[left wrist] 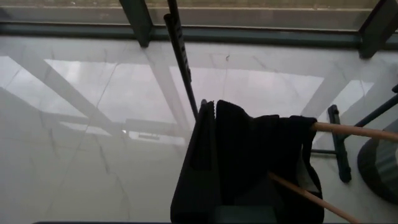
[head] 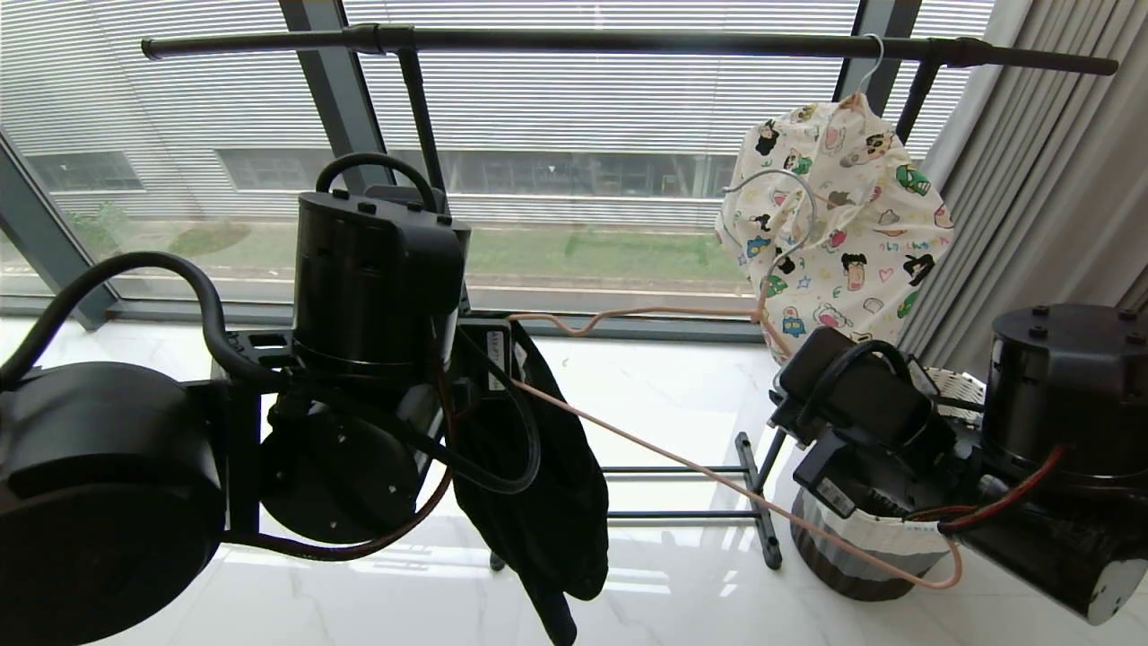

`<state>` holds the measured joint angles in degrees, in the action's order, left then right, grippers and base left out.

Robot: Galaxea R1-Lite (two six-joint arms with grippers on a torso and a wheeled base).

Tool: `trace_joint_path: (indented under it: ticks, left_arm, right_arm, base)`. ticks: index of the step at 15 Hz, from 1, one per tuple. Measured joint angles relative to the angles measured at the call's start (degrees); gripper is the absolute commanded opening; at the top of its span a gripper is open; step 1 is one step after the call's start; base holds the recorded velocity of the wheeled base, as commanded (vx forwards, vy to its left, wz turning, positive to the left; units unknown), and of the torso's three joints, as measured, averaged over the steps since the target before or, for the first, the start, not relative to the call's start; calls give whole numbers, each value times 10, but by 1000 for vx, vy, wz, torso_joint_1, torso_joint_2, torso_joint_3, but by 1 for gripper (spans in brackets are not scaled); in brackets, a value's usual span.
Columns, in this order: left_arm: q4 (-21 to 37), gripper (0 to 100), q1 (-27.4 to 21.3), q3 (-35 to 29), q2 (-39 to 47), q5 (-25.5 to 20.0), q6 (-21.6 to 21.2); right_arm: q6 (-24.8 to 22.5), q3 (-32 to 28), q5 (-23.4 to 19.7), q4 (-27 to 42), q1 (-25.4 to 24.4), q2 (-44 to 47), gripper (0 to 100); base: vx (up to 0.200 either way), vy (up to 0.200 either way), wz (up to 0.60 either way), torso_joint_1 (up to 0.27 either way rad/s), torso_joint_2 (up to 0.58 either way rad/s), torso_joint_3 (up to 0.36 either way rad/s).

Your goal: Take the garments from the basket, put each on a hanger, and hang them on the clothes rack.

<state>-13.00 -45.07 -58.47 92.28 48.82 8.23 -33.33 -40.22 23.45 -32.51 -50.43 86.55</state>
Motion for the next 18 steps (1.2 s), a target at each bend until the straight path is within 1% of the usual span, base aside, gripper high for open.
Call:
trace_joint_path:
  ticks: [3,5,8,11,14,16,18]
  left_arm:
    - [4,0,-27,-2,-1,0,1]
    - [4,0,-47,-3,-1,-1,2]
    - [4,0,-58,-12,-1,-2,5]
    - [4,0,-74,-25,-1,-1,24]
    - [4,0,-114,-35,-1,-2,44]
    - [4,0,-142,-38,-2,-2,49]
    - [3,0,-158,-40,-2,-2,49]
  right_arm:
    - [0,-15,1,0,-3,15,0]
    - [0,-28,1,0,-14,29,0]
    - [1,-36,1,-2,-32,49,0]
    - [2,-50,1,-15,-35,70,0]
    - [1,-84,1,-15,-35,98,0]
    - [1,-112,1,-14,-37,117,0]
    - [1,-135,1,-14,-42,134,0]
  base:
    - [0,0,0,0,0,0]
    - [0,0,0,0,0,0]
    - [0,0,0,0,0,0]
    - [0,0,0,0,0,0]
    - [0,0,0,0,0,0]
    - [0,0,0,0,0,0]
    - [0,0,0,0,0,0]
